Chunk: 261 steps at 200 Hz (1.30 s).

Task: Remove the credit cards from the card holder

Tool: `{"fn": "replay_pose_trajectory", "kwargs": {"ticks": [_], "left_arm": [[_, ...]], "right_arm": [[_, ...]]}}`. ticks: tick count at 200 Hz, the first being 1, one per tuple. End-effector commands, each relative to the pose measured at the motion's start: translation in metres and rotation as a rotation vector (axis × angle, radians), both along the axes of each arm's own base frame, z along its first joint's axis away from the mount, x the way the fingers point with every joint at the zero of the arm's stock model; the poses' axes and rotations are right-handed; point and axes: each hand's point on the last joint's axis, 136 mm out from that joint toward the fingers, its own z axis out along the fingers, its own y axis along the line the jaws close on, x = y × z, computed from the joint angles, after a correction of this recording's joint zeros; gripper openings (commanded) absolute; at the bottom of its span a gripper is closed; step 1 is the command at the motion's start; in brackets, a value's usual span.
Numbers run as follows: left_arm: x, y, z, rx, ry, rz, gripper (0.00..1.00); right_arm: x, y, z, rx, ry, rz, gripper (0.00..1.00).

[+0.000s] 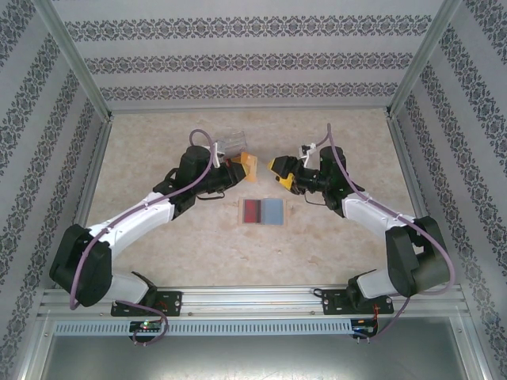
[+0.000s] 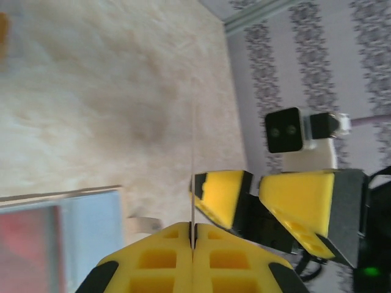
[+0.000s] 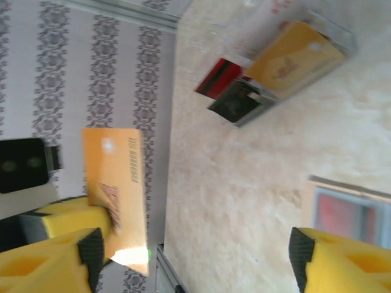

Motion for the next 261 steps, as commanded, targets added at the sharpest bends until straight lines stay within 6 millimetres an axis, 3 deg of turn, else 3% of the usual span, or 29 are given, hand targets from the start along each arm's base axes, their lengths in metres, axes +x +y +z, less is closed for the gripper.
{"fn": "replay_pose_trajectory", "kwargs": {"ticks": [1, 17, 34, 71, 106, 130, 171, 221, 261], "left_arm": [[0.001, 0.032, -0.006, 0.315, -0.093, -0.034, 0.00], [0.001, 0.034, -0.009, 0.449, -0.159, -0.140, 0.00], [0.004, 0.025, -0.006, 0.545, -0.242, -0.290, 0.00], [0.039, 0.017, -0.002, 0.718, -0.357, -0.434, 0.00], [0.065, 0.017, -0.034, 0.872, -0.346, -0.629, 0.00], [0.068, 0.016, -0.054, 0.925, -0.363, -0.755, 0.00], [0.081, 0.034, -0.077, 1.077, -0.318, -0.841, 0.00], [0.101, 0.041, -0.093, 1.074, -0.318, -0.900, 0.00], [0.121, 0.032, -0.081, 0.910, -0.369, -0.906, 0.00]], "right_arm": [[-0.005, -0.014, -0.017, -0.157, -0.031, -0.023, 0.92], [-0.006, -0.021, -0.023, -0.221, -0.044, -0.034, 0.98], [-0.004, -0.026, -0.024, -0.272, -0.077, -0.039, 0.98], [0.005, -0.031, -0.016, -0.318, -0.122, -0.050, 0.98], [0.007, -0.038, -0.022, -0.339, -0.112, -0.067, 0.98], [0.006, -0.042, -0.029, -0.349, -0.090, -0.071, 0.98], [0.010, -0.044, -0.032, -0.348, -0.063, -0.068, 0.98], [0.016, -0.040, -0.035, -0.334, -0.036, -0.067, 0.98], [0.019, -0.038, -0.036, -0.314, -0.010, -0.071, 0.98]]}}
